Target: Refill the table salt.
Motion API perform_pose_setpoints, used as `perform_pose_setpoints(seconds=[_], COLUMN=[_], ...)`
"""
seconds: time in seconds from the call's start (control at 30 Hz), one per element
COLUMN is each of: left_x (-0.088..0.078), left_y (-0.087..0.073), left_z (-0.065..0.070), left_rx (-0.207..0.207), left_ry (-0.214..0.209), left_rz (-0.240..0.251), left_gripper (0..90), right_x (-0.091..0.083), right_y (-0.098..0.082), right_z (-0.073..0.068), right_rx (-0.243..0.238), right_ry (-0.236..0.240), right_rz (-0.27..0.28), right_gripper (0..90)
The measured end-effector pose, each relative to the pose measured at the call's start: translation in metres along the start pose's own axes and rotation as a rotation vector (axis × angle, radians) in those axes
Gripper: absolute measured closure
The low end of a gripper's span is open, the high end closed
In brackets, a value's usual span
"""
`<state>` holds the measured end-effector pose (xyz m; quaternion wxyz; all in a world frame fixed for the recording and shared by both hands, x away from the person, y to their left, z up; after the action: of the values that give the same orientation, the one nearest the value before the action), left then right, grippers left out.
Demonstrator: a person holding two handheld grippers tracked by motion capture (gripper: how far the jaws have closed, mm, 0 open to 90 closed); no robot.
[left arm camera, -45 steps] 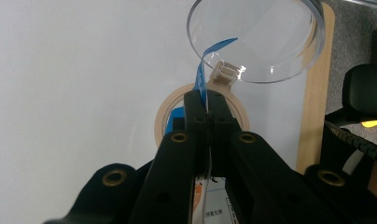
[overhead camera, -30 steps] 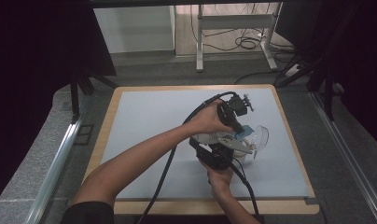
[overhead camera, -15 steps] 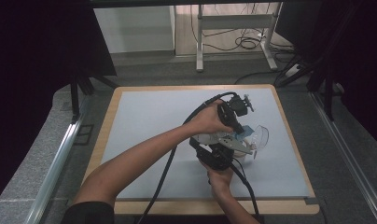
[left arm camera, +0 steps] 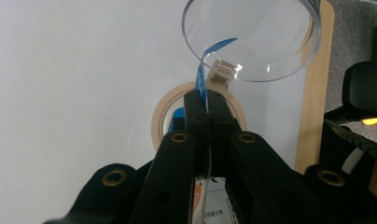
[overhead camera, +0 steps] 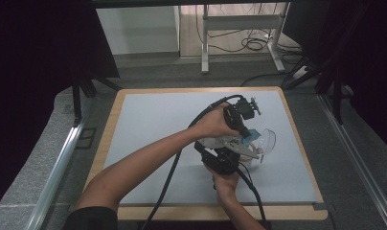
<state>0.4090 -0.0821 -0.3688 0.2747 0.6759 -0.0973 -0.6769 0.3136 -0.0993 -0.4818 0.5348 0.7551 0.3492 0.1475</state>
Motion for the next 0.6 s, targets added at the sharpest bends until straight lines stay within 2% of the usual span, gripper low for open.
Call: perform_pose_setpoints(seconds=[0.6], left_x=[0.0038], left_y=[0.0001], left_z=[-0.0001], left_rx=[-0.001], left_ry=[-0.009], left_rz=[0.002], left_gripper=[90.0], right_x=[-0.0006], right_y=[-0.0016], right_z=[0.0026], right_rx=[-0.003], right_ry=[-0.007], right_rz=[-0.007], right_gripper=[56.9])
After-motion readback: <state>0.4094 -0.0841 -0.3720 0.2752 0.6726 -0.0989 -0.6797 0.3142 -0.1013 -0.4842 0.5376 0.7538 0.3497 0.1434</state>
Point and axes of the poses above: each handheld gripper's, and its own axes: x roughly forward along the jaws, y roughly out of its top, z roughly to its right, the point moved 1 cm from there along x, roughly forward along the jaws, and after that the axes turned 1 degree about x, right-handed, at the moved point
